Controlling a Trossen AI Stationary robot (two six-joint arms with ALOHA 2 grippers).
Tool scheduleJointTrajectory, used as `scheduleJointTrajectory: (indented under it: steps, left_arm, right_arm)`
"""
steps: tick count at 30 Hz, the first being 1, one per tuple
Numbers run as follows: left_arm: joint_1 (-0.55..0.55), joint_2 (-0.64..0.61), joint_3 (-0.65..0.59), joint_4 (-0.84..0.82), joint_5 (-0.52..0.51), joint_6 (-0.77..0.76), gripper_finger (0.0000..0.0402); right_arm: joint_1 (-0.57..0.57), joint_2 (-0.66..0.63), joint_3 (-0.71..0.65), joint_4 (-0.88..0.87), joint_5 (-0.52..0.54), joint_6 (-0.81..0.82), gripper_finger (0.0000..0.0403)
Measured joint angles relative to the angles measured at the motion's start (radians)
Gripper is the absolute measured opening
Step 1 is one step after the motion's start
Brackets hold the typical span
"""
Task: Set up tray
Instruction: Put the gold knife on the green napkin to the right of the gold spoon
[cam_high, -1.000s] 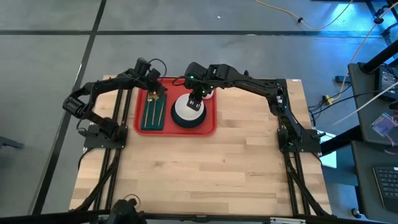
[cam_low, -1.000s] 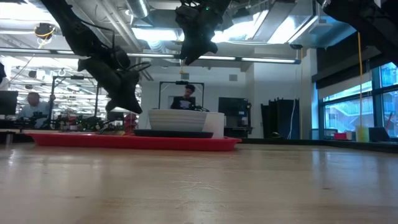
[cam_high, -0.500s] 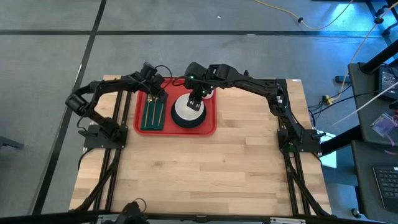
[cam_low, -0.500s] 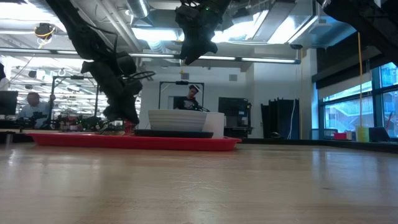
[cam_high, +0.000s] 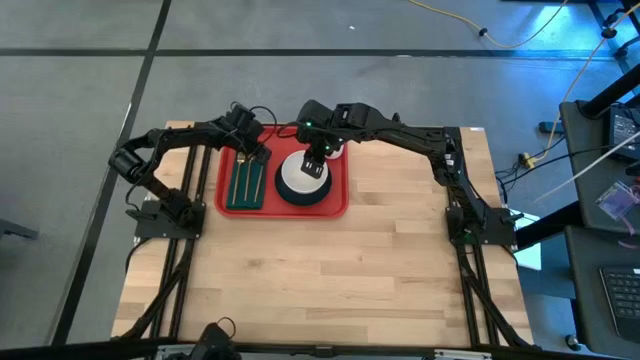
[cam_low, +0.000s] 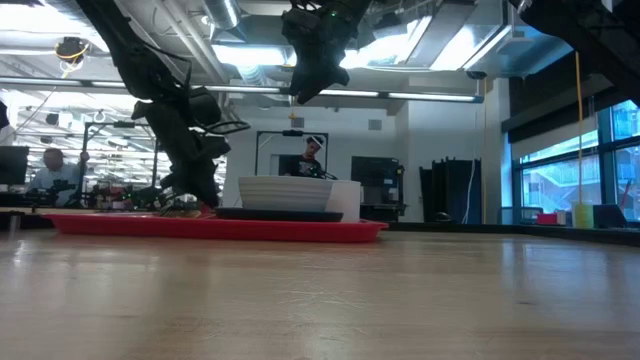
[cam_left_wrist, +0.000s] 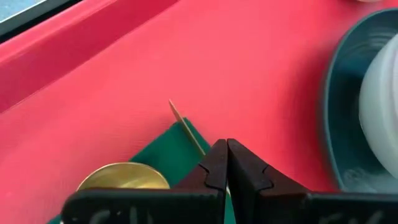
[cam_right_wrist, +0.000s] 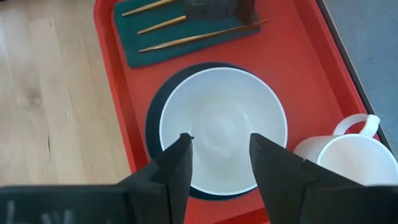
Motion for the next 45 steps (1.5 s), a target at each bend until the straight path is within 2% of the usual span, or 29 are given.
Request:
scheduleJointTrajectory:
  steps: [6, 16, 24, 30, 45]
  left_arm:
    - [-0.02, 0.0, 0.0, -0.005, -0.065, 0.035, 0.0003]
    - [-0.053, 0.019, 0.0, -0.006, -0.093, 0.097, 0.0003]
    - [-0.058, 0.065, 0.003, 0.008, -0.114, 0.075, 0.0003]
    - [-0.056, 0.066, 0.003, -0.011, -0.16, 0.072, 0.0003]
    - [-0.056, 0.066, 0.003, -0.017, -0.185, 0.039, 0.0003]
  right_arm:
    - [0.0, 0.0, 0.0, 0.001, 0.0, -0.002, 0.0161]
    - [0.0, 0.0, 0.0, 0.001, 0.0, -0.003, 0.0161]
    - [0.0, 0.0, 0.0, 0.001, 0.0, -0.002, 0.0161]
    - [0.0, 0.0, 0.0, 0.0, 0.0, 0.0, 0.0161]
    - [0.0, 0.0, 0.0, 0.0, 0.0, 0.001, 0.0161]
